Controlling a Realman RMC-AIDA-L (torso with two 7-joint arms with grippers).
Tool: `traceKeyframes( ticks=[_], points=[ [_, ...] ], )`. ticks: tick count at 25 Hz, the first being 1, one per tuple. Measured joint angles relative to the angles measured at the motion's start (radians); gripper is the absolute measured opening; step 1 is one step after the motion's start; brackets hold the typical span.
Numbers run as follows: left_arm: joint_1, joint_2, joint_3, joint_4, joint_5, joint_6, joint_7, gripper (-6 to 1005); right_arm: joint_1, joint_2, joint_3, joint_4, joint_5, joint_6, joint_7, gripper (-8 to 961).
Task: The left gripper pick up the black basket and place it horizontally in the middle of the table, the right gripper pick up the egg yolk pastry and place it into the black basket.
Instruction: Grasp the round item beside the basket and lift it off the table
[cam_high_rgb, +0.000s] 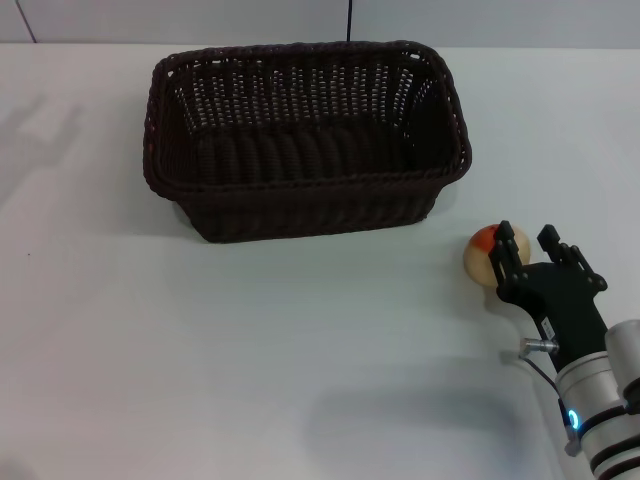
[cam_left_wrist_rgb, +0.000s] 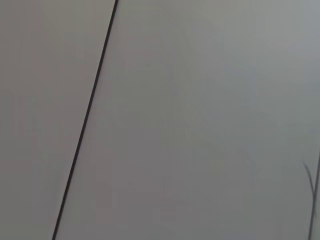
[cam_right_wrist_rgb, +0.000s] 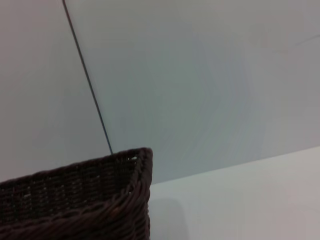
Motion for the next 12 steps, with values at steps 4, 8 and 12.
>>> traceKeyframes(
  ticks=[4, 8, 12],
  points=[
    [0.001, 0.000, 0.000, -0.001, -0.010, -0.010, 0.000, 573, 0.008, 0.000, 0.000, -0.005, 0.000, 0.018, 0.009, 471],
    [0.004, 0.000, 0.001, -0.001, -0.022, -0.015, 0.000, 573, 0.024, 0.001, -0.007, -0.020, 0.000, 0.040, 0.043, 465],
    [0.005, 0.000, 0.000, -0.001, -0.034, -0.022, 0.000, 573, 0.027, 0.001, -0.006, -0.022, -0.002, 0.052, 0.048, 459]
  ],
)
